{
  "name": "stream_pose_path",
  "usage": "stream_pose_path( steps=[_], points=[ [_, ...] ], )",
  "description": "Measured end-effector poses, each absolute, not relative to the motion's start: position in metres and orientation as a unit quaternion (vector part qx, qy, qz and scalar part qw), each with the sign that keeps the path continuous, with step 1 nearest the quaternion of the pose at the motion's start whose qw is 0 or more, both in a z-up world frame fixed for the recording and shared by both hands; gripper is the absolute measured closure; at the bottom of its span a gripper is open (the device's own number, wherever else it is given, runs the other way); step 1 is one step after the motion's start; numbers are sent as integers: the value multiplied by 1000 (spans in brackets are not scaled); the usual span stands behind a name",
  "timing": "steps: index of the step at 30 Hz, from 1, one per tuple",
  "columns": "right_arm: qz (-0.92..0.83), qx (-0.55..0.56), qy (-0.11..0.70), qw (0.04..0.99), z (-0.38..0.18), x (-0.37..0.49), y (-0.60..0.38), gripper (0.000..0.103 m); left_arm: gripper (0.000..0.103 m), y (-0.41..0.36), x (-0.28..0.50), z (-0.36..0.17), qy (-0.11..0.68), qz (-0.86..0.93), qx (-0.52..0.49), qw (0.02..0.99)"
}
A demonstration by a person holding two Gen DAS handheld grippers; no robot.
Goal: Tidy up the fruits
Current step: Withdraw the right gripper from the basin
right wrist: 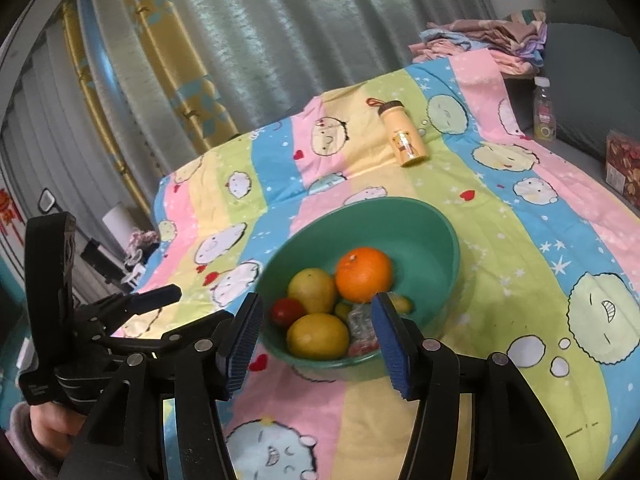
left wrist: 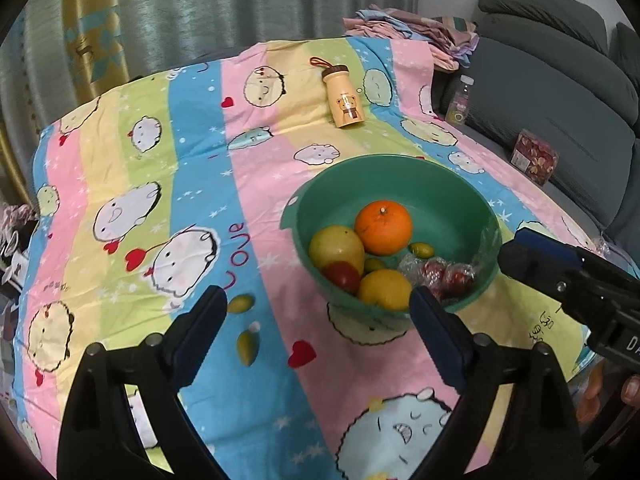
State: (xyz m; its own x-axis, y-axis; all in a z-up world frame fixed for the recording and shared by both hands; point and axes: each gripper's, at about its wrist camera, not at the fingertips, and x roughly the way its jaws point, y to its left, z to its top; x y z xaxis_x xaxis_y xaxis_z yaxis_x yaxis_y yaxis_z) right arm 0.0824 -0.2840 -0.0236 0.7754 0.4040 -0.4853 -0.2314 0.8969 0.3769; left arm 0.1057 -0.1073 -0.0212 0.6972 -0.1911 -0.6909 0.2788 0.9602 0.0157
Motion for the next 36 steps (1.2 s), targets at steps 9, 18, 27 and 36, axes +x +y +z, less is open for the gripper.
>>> stream_pose_path(
  steps=[9,18,27,36],
  points=[
    [208,135,295,923,-19,58,-262,34,1,-69,76,-21,367,-102,24,924],
    [253,114,313,908,-21,44,-234,34,1,-5,51,-38,390,-44,-48,918],
    [291,69,368,880,-48,44,-193,34,1,26,25,-70,424,-36,-87,901],
    [295,38,409,862,-77,58,-160,34,1,45,20,-84,425,-51,-114,897]
  ],
)
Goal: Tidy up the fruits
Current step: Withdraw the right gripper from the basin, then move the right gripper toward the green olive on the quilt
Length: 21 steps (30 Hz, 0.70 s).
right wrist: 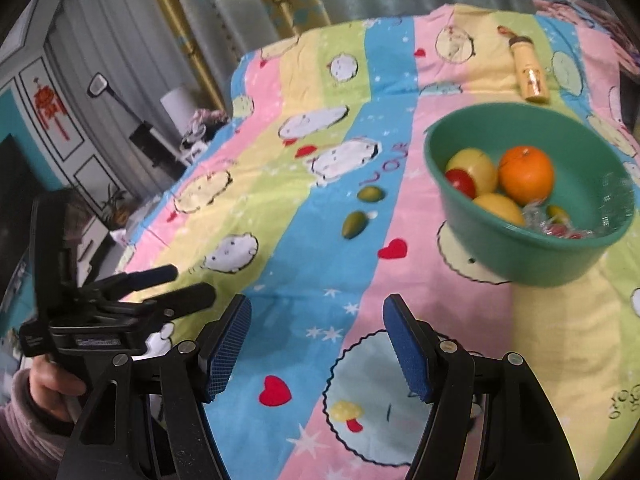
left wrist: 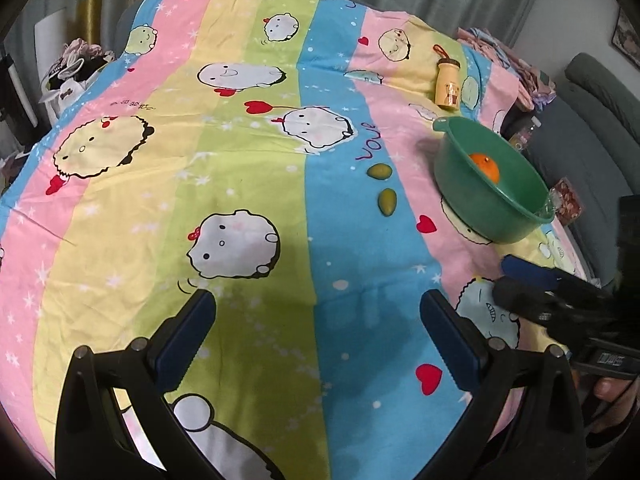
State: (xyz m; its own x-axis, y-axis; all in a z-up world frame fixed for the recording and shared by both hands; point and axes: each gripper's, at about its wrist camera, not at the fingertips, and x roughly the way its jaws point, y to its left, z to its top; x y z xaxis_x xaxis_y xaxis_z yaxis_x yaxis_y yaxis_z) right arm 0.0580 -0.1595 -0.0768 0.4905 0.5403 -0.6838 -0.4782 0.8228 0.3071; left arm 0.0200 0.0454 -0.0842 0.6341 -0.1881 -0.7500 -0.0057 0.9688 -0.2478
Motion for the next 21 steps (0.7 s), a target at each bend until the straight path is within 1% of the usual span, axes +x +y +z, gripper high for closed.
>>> stream_pose_path(
  steps=[14,16,21],
  points=[
    [275,12,426,862,-101,112,-125,34,1,58,34,-95,425,-45,-102,898],
    [271,12,429,862,-105,119,-123,35,1,60,36,-99,427,-48,-106,897],
    [260,0,433,863,-113,130,-117,44,1,63,40,-106,431,-52,-114,894]
  ],
)
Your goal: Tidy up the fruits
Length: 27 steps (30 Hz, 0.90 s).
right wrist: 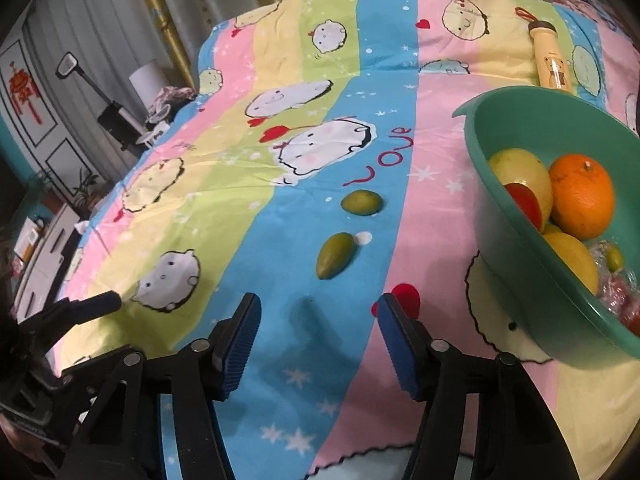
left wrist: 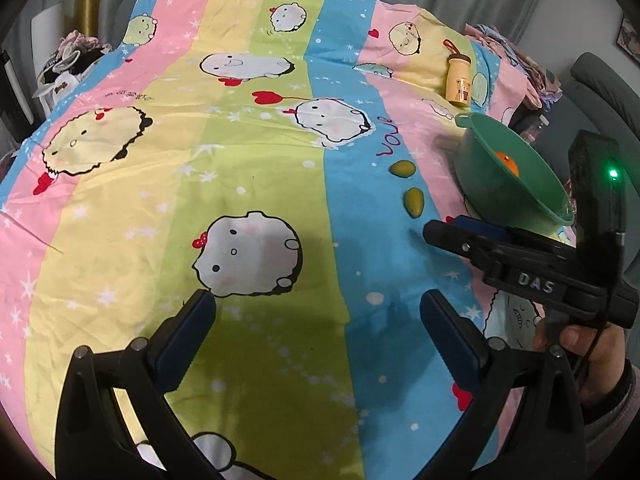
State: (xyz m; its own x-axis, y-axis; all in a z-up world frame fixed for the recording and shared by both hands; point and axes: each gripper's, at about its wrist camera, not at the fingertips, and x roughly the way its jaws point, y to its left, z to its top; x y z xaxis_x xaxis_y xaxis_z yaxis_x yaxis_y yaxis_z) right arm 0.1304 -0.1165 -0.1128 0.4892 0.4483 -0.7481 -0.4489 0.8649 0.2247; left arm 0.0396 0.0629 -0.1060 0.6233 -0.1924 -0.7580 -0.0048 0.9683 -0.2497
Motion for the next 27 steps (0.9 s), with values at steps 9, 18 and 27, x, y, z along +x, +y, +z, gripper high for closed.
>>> stream_pose_path(
  steps=[9,18,27],
  points=[
    [248,-8,435,866,-119,153,-105,56,1,68,43,-113,435,-53,-124,890],
    [239,-34,433,869,-124,167,-92,73,1,70,45,-117,439,-54,-125,888],
    [274,-13,416,867,-116,158,-107,79,1,69,47,-118,440,-57,-123,888]
  ],
)
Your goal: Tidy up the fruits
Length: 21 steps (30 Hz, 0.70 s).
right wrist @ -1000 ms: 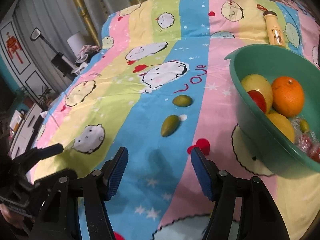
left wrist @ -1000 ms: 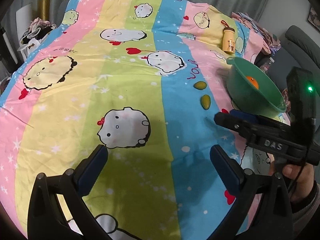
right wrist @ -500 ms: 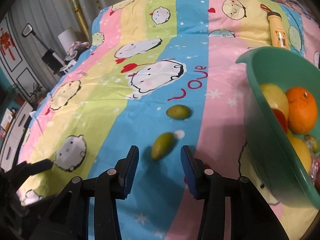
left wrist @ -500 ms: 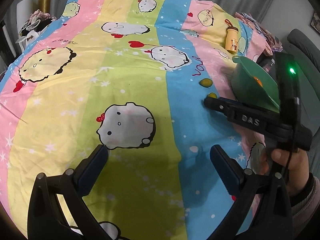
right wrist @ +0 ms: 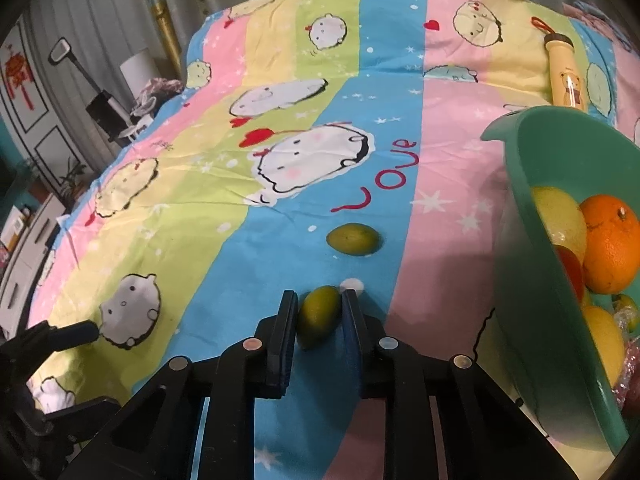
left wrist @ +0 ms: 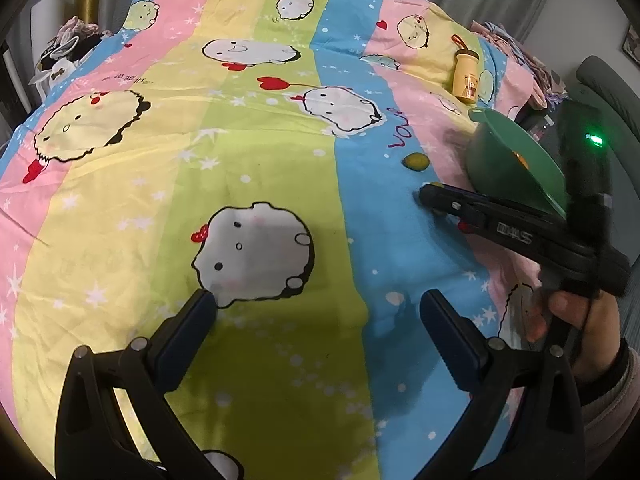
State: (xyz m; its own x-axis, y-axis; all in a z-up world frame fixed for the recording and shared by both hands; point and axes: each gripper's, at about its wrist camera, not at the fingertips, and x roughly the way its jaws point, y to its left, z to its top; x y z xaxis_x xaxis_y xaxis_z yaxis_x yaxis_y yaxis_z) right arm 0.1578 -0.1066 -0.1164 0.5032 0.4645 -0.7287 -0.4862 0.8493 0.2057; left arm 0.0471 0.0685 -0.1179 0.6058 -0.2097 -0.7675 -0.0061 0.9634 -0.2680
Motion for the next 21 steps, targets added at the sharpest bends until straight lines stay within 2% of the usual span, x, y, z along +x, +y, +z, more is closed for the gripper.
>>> stream_pose_path(
  steps=[7,15,21],
  points=[
    [314,34,400,860,-99,123,-140,79,1,59,74,-105,413,-76,-97,903],
    [326,58,410,850,-103,99,-171,79,2,10,130,-100,393,-143,-11,908],
    [334,83,411,844,-108,97,-185,79,11,-11,168,-113,400,-177,-6,899]
  ],
)
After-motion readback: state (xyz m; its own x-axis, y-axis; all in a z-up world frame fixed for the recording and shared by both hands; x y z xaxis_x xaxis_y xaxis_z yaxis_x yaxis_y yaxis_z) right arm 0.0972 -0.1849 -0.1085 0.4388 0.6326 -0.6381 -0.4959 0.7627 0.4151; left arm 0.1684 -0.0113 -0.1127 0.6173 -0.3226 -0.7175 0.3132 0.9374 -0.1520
